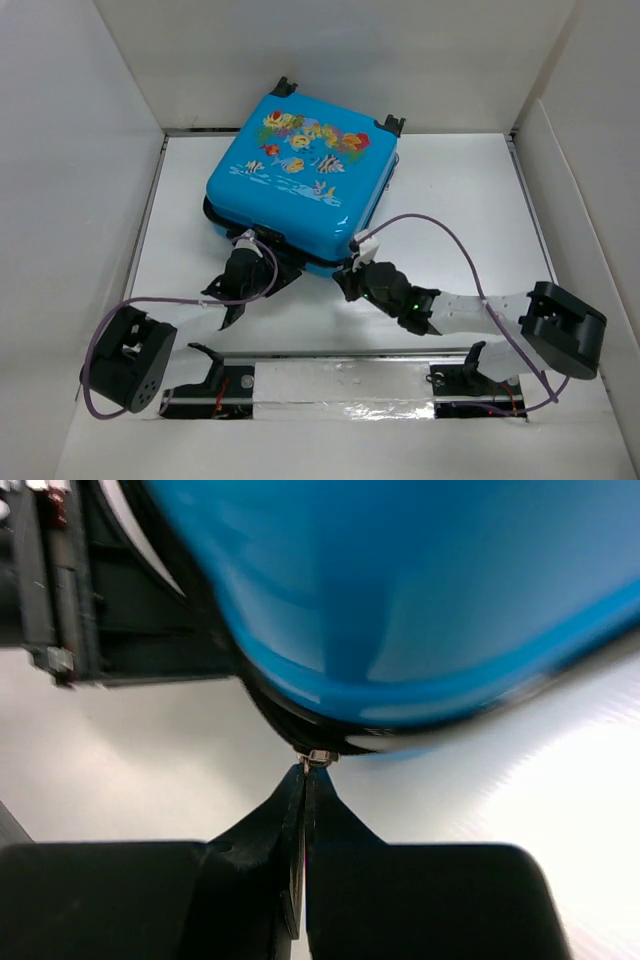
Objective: Pack the luggage
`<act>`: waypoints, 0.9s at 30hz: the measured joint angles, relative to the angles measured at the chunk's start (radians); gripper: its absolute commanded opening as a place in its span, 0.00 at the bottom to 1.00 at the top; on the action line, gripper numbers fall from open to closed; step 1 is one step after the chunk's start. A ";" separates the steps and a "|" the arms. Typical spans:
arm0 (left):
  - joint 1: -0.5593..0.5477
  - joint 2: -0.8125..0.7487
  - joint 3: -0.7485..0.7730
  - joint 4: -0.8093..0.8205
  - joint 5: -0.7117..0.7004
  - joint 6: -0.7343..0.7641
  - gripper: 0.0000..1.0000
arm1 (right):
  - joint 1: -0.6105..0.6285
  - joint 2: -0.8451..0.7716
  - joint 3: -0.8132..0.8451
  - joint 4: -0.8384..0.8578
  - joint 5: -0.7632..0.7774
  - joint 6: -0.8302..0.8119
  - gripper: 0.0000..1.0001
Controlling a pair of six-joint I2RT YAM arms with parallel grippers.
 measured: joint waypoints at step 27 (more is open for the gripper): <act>0.174 -0.485 0.395 -0.273 -0.534 0.090 0.79 | 0.096 0.008 0.110 -0.151 0.133 0.115 0.00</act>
